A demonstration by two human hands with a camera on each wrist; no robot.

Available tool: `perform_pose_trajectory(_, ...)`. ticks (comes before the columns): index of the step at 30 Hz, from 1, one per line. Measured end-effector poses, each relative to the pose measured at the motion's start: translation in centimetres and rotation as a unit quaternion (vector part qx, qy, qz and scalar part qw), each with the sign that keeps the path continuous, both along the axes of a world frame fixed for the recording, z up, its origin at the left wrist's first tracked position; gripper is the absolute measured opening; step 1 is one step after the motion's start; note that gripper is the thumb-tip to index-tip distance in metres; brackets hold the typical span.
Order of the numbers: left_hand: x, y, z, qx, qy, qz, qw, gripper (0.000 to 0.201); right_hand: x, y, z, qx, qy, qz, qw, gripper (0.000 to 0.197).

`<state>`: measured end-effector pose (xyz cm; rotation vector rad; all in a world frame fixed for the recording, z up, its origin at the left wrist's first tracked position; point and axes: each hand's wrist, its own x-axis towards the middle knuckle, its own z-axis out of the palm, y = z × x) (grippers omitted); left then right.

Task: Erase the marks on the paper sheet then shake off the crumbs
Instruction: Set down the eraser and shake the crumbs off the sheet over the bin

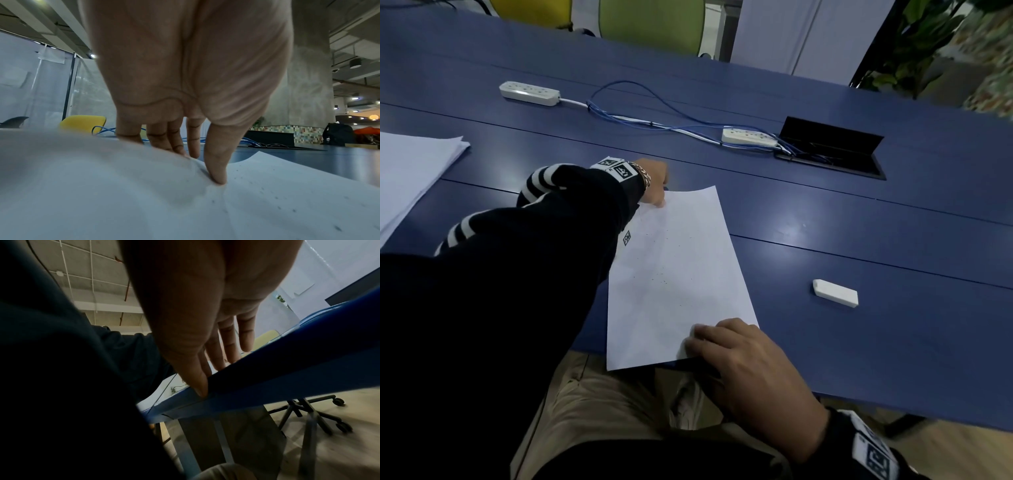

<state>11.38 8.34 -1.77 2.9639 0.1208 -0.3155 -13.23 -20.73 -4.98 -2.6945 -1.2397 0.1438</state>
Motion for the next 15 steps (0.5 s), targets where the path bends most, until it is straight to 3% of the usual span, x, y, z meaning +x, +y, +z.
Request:
perform_pose_trajectory(4, -0.3, -0.4, 0.5, -0.010, 0.028, -0.003, 1.000, 0.042, -0.7, 0.3, -0.7, 0.033, -0.037, -0.033, 0.998, 0.037)
perform_pose_trajectory(10, -0.9, 0.4, 0.4, -0.043, 0.063, -0.009, 0.997, 0.023, -1.0, -0.4, -1.1, 0.041, -0.037, -0.018, 0.998, 0.029)
perform_pose_trajectory(15, -1.7, 1.4, -0.2, -0.044, 0.027, 0.020, 0.998, 0.045, -1.2, -0.7, -1.1, 0.047, -0.045, -0.012, 0.998, 0.031)
